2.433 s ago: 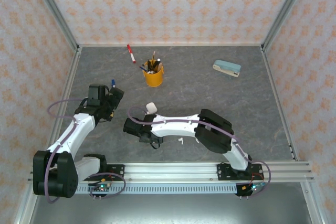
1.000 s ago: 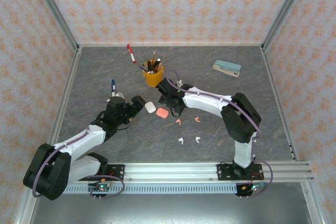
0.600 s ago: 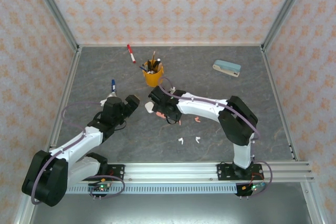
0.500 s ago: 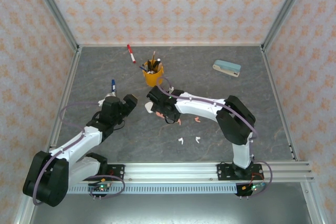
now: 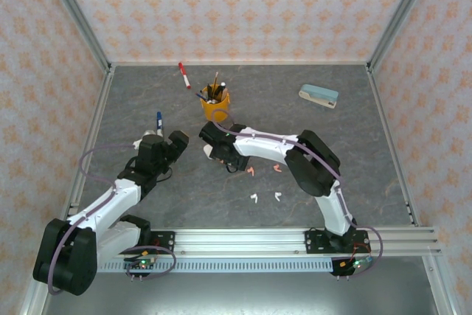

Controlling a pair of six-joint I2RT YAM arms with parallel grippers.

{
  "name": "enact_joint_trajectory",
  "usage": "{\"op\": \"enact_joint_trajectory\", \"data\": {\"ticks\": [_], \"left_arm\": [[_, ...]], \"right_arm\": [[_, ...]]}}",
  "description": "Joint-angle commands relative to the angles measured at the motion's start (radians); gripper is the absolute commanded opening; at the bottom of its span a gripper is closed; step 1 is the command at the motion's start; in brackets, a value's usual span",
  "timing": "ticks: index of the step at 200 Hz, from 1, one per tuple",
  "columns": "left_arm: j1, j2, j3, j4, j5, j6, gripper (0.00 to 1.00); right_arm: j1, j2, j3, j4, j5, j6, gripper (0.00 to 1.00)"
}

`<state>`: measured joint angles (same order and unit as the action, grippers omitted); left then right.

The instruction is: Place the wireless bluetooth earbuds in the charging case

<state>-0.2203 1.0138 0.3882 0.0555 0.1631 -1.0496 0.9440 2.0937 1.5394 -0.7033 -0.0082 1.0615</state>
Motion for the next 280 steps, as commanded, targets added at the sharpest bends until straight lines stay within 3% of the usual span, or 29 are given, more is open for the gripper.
{"op": "enact_joint_trajectory", "data": {"ticks": [1,74,176,209,238,280], "left_arm": [[0.012,-0.025,0.014,-0.016,0.006,-0.007,1.00],[0.025,-0.037,0.016,-0.017,0.016,-0.006,1.00],[0.025,-0.013,0.021,-0.026,0.038,-0.006,1.00],[0.023,0.004,0.056,-0.079,0.051,0.026,1.00],[0.018,0.025,0.083,-0.182,-0.012,0.022,1.00],[0.016,-0.042,0.008,-0.086,0.002,-0.017,1.00]], "right_arm": [[0.005,0.032,0.039,-0.057,0.007,0.002,0.78],[0.020,0.105,0.113,-0.135,-0.018,-0.091,0.67],[0.030,0.158,0.130,-0.162,-0.030,-0.135,0.71],[0.030,0.161,0.134,-0.161,-0.029,-0.140,0.68],[0.029,0.155,0.137,-0.154,-0.032,-0.141,0.63],[0.028,0.108,0.101,-0.115,-0.030,-0.125,0.59]]}}
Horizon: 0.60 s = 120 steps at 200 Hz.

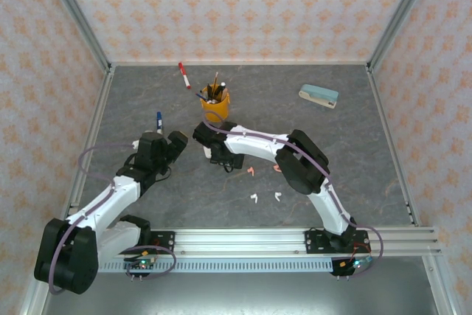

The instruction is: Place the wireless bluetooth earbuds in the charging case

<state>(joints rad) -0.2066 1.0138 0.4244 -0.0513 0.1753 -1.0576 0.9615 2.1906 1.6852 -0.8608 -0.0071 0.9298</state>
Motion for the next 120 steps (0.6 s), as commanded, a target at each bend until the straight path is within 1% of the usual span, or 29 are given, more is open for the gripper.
{"op": "enact_joint_trajectory", "data": {"ticks": [1,18,42,74,120], "left_arm": [[0.002,-0.042,-0.028,0.024,-0.007,-0.005,1.00],[-0.013,-0.037,-0.028,0.072,0.048,0.029,1.00],[-0.059,-0.006,-0.053,0.205,0.100,0.054,0.99],[-0.157,0.017,-0.102,0.353,0.077,0.080,0.99],[-0.251,0.045,-0.168,0.498,0.036,0.099,0.99]], "right_arm": [[0.011,0.009,-0.047,0.045,-0.031,0.007,0.59],[0.003,-0.035,-0.086,0.080,-0.028,0.026,0.59],[-0.015,-0.094,-0.137,0.124,-0.022,0.052,0.58],[-0.053,-0.162,-0.201,0.168,-0.011,0.077,0.58],[-0.118,-0.224,-0.268,0.250,-0.037,0.111,0.58]]}}
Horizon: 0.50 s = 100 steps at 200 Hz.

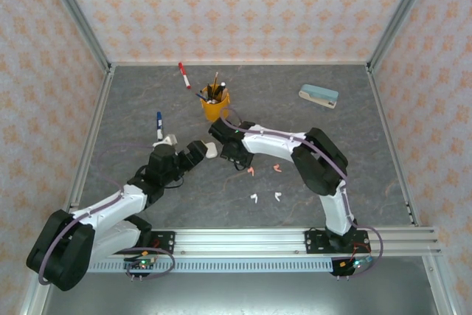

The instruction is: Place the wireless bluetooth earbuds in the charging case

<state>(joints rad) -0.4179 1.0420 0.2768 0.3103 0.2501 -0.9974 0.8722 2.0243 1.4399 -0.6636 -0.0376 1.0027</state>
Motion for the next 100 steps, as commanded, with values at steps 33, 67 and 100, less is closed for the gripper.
{"op": "enact_joint_trajectory", "data": {"ticks": [33,67,100], "left_arm": [[-0.142,0.093,0.009,0.206,-0.075,0.097,0.97],[-0.224,0.234,0.042,0.325,-0.105,0.129,0.92],[-0.264,0.360,0.083,0.423,-0.127,0.154,0.87]], "right_arm": [[-0.060,-0.085,-0.016,0.083,-0.026,0.054,0.58],[-0.086,-0.119,-0.009,0.111,-0.055,0.071,0.58],[-0.100,-0.149,-0.009,0.120,-0.073,0.076,0.58]]}}
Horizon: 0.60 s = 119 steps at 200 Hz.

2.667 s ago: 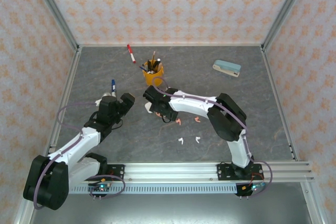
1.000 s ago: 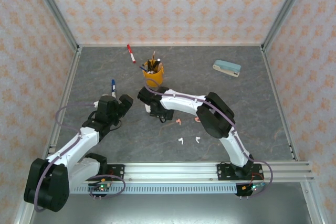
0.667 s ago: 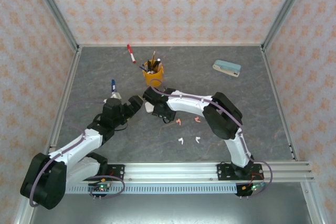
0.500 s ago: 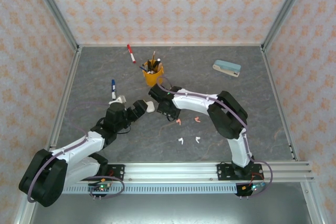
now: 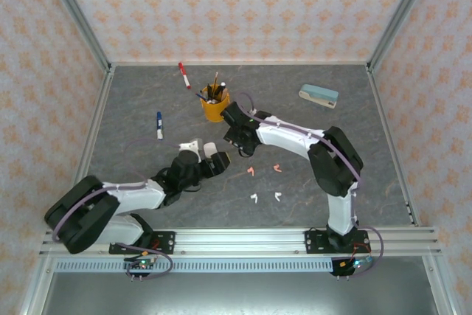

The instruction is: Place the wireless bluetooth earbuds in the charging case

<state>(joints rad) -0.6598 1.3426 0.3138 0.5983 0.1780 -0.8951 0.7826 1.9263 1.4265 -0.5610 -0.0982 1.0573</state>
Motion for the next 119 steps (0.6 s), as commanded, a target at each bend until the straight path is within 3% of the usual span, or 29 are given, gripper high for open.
{"op": "enact_joint_trajectory", "data": {"ticks": [1,119], "left_arm": [[-0.022,0.063,0.048,0.139,-0.056,0.052,0.87],[-0.032,0.237,0.113,0.352,-0.116,0.068,0.71]], "right_arm": [[-0.011,-0.051,0.005,0.018,-0.014,0.021,0.58],[-0.029,-0.115,-0.057,0.097,-0.101,0.059,0.58]]}}
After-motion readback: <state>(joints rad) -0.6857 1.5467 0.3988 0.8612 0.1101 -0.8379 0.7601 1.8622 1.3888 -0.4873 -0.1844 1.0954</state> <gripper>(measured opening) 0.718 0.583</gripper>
